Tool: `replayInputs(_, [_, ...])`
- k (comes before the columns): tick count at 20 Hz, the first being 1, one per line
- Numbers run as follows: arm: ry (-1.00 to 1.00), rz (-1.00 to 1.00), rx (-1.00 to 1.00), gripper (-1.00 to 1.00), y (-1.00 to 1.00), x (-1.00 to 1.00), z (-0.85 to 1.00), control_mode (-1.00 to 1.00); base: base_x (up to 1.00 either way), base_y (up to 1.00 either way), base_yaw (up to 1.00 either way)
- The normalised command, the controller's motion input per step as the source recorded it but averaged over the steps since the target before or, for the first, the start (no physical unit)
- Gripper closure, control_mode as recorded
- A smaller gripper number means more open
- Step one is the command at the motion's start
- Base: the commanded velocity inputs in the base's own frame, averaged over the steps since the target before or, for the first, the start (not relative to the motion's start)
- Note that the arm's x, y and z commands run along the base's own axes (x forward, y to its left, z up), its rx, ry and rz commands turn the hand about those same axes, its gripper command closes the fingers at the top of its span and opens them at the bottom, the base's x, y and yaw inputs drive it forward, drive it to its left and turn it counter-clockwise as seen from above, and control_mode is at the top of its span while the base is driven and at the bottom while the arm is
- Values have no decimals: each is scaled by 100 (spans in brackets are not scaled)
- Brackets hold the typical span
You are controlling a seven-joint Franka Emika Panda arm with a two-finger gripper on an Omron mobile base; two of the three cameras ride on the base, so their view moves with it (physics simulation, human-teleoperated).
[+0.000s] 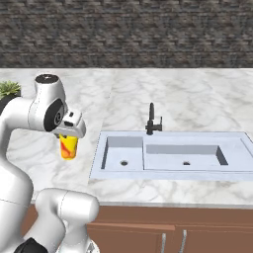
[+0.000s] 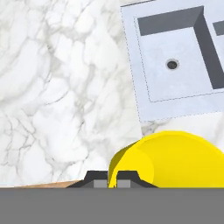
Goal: Pick the cup and bowl from the counter and place them on the counter next to the sink.
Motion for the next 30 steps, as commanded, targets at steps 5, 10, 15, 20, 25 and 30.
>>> replayInputs(5, [5,0,0,100,19,24,-30,-100,0,0,0])
replayInputs(10, [12,0,0,100,7,46,-20,-100,0,0,0])
replayInputs(15, [14,0,0,100,2,43,-16,-100,0,0,0])
replayInputs(20, [6,0,0,100,3,22,-38,-100,0,0,0])
replayInputs(25, [0,0,0,100,14,1,-54,-100,0,0,0])
replayInputs(30, [-1,0,0,100,15,0,-43,-100,0,0,0])
